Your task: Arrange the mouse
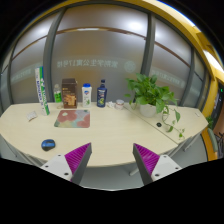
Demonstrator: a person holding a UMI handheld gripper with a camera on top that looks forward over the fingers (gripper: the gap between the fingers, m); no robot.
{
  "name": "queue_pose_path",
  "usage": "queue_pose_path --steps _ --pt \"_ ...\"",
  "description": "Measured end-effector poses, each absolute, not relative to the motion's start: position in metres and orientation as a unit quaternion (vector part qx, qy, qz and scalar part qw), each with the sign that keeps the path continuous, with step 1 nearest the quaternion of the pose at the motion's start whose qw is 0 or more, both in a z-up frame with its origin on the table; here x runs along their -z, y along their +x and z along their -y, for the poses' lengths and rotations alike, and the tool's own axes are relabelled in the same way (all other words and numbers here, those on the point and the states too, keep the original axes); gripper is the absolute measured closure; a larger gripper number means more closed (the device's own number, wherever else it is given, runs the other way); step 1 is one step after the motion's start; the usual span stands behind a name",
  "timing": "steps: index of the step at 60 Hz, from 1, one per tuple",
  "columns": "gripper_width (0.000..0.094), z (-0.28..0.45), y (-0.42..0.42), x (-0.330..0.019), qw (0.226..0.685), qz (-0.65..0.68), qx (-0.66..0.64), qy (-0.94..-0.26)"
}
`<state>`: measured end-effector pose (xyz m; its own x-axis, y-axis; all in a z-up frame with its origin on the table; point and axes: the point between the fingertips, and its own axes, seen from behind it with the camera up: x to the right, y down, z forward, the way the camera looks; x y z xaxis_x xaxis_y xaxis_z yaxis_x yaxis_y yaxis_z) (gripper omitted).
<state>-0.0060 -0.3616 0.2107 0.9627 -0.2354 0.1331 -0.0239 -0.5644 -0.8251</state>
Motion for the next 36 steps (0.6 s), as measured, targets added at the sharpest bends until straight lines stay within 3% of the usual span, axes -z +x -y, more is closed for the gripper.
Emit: queue_pose_path --steps 8,20,36 --pt "0.0082 0.375 -0.008 -0.205 0.455 -0.082 0.121 -0.878" --pt "0.0078 0.404 -0.034 -0.162 0.425 -0.095 0.129 -0.891" --pt "0.0082 0.393 -0.183 -0.09 0.407 -0.055 0.079 -0.908"
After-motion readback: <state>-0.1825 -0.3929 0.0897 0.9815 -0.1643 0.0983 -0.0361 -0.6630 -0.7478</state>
